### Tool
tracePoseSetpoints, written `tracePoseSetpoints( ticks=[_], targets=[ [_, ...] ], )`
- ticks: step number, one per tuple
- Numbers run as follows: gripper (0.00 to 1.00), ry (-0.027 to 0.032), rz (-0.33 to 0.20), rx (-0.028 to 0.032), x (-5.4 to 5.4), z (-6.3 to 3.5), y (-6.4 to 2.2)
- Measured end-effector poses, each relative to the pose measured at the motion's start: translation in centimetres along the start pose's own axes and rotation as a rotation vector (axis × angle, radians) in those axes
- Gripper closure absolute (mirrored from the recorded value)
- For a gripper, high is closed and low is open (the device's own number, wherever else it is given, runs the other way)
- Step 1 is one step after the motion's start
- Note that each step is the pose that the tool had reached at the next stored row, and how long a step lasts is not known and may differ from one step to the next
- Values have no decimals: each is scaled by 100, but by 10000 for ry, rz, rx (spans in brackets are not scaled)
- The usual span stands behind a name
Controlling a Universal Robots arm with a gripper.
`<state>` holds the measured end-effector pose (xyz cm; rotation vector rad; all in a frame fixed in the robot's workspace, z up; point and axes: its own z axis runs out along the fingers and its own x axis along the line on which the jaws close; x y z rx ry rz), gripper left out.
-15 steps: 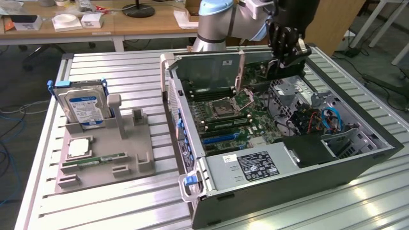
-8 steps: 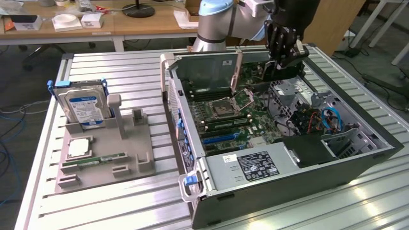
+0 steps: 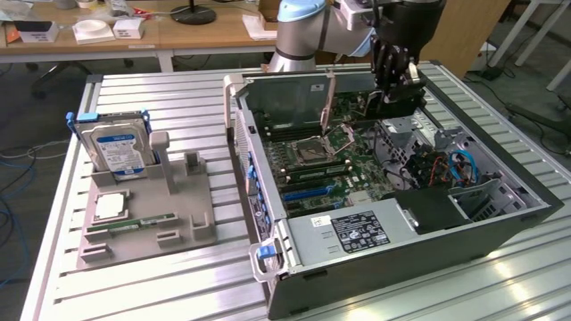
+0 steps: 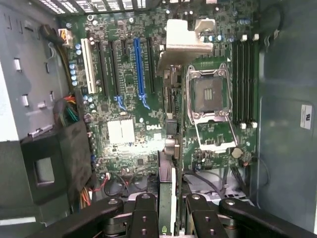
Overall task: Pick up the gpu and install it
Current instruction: 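Insert the gpu into the slot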
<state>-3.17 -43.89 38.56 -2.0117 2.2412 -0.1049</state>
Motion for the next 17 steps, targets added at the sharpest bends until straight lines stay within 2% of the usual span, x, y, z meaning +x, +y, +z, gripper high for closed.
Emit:
tracePoseSetpoints(
  ticks=[2, 6, 8, 9, 17],
  targets=[
    [73, 2, -2, -33, 2, 19, 24],
    [73, 35, 9, -271, 8, 57, 38],
    [73, 49, 16, -360, 14, 76, 41],
    [73, 51, 18, -378, 15, 93, 45],
    [73, 59, 26, -394, 13, 109, 52]
  ],
)
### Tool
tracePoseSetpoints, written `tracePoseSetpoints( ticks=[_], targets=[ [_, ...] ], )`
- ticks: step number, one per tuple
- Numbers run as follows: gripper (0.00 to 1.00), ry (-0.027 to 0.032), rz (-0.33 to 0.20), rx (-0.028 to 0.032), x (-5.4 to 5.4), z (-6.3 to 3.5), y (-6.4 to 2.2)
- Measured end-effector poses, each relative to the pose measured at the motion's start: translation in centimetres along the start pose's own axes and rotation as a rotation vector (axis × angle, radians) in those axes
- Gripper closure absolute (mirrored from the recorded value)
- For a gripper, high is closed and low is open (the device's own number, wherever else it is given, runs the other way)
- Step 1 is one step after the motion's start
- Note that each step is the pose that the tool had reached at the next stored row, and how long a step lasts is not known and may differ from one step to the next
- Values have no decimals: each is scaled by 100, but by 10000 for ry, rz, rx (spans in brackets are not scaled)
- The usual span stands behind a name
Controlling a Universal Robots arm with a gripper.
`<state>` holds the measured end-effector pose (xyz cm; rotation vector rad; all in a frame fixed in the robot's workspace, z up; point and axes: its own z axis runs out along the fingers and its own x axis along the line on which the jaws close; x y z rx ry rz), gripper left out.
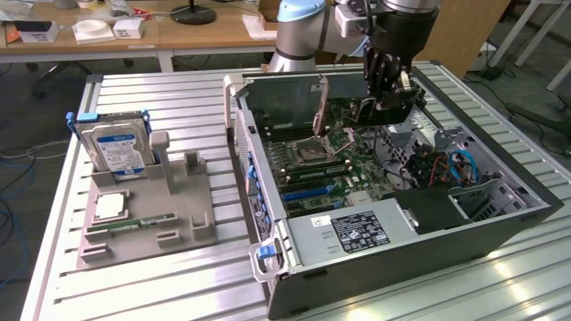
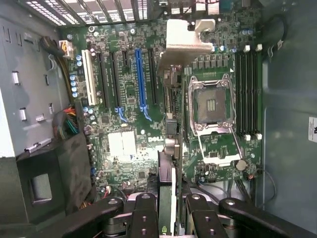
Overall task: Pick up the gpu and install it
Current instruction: 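Insert the gpu into the slot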
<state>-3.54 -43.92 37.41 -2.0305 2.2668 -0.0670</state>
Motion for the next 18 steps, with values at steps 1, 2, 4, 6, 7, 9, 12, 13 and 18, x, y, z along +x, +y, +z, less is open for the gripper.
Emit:
tracePoseSetpoints(
  ticks=[1, 2, 4, 6, 7, 9, 12, 13, 18],
  targets=[
    [73, 12, 6, -100, -1, 1, 0],
    [73, 34, 16, -291, -2, 4, -3],
    [73, 60, 34, -505, -4, 18, -3],
    [73, 71, 37, -597, -3, 44, -3],
    [73, 77, 39, -638, -2, 58, -3],
    [73, 86, 41, -724, -1, 87, -3],
    [73, 98, 46, -829, 1, 133, 3],
    [73, 98, 45, -841, 1, 151, 4],
    [73, 75, -425, -875, 6, 241, 17]
  ],
)
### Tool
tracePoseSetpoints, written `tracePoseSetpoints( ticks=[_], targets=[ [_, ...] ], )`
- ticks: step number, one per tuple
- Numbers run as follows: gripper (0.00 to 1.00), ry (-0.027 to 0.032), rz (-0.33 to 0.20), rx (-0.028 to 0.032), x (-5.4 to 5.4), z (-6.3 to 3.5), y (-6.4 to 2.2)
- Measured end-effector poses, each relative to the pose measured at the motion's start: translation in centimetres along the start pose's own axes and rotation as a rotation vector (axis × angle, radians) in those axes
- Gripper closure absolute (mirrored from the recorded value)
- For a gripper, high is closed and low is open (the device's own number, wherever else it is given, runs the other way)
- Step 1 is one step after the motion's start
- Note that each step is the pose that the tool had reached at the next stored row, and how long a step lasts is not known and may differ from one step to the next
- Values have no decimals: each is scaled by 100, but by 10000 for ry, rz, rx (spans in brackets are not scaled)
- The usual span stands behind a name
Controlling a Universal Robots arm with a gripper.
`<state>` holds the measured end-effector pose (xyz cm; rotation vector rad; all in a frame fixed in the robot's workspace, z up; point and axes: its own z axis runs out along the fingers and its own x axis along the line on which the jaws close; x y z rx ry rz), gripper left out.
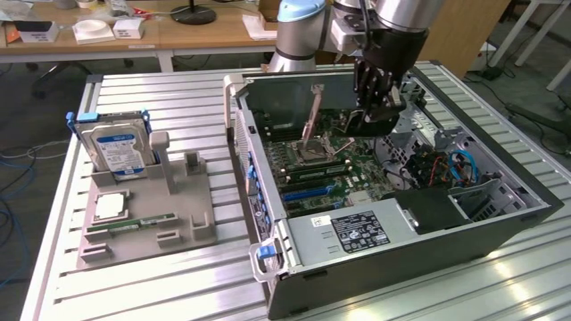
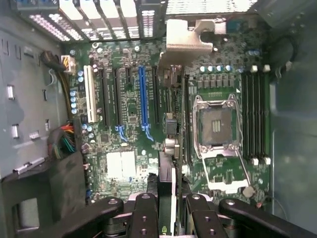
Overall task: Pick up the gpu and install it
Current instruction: 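Insert the gpu into the slot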
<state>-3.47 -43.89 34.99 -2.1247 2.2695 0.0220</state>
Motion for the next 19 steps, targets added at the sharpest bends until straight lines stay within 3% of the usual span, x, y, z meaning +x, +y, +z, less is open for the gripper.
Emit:
tracePoseSetpoints(
  ticks=[5, 10, 19],
  targets=[
    [73, -6, -407, -13, 6, 91, 47],
    [73, -7, -512, -17, 15, 176, 171],
    [73, -8, -569, -17, 98, 208, 264]
  ],
)
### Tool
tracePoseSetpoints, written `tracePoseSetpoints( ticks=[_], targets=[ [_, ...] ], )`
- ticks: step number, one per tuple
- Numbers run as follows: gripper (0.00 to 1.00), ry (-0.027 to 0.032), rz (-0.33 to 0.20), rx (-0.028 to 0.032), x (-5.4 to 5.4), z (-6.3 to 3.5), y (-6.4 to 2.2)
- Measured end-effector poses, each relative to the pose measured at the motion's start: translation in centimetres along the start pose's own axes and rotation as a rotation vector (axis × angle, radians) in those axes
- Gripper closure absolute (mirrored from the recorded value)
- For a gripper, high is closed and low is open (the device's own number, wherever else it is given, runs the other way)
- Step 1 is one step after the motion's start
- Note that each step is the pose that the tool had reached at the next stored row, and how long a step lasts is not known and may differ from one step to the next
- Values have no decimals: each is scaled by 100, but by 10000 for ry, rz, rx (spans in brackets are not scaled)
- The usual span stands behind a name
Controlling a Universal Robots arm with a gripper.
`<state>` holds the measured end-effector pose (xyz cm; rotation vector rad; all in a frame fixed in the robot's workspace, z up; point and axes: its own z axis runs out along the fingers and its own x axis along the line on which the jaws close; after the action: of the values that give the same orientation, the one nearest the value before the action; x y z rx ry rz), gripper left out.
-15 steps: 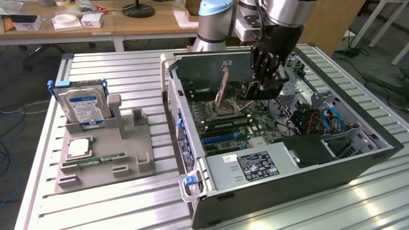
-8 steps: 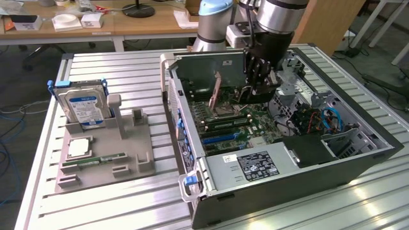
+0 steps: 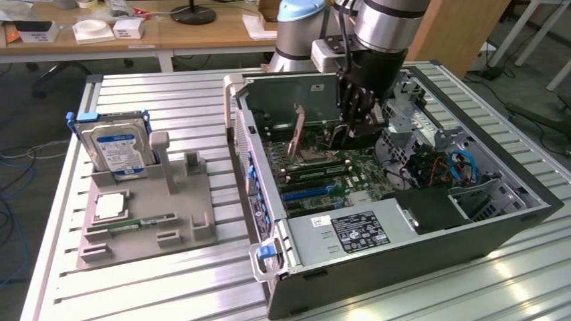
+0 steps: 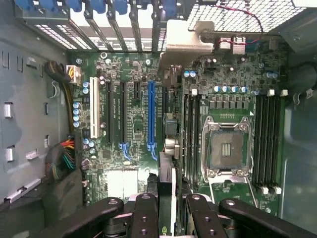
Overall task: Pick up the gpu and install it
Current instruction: 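Insert the gpu into the slot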
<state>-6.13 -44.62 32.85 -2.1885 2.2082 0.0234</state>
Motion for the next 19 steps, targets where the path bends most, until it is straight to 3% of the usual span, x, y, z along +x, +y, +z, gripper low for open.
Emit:
tracePoseSetpoints(
  ticks=[19],
  targets=[
    [73, 0, -46, -1, 91, 85, 20]
  ],
)
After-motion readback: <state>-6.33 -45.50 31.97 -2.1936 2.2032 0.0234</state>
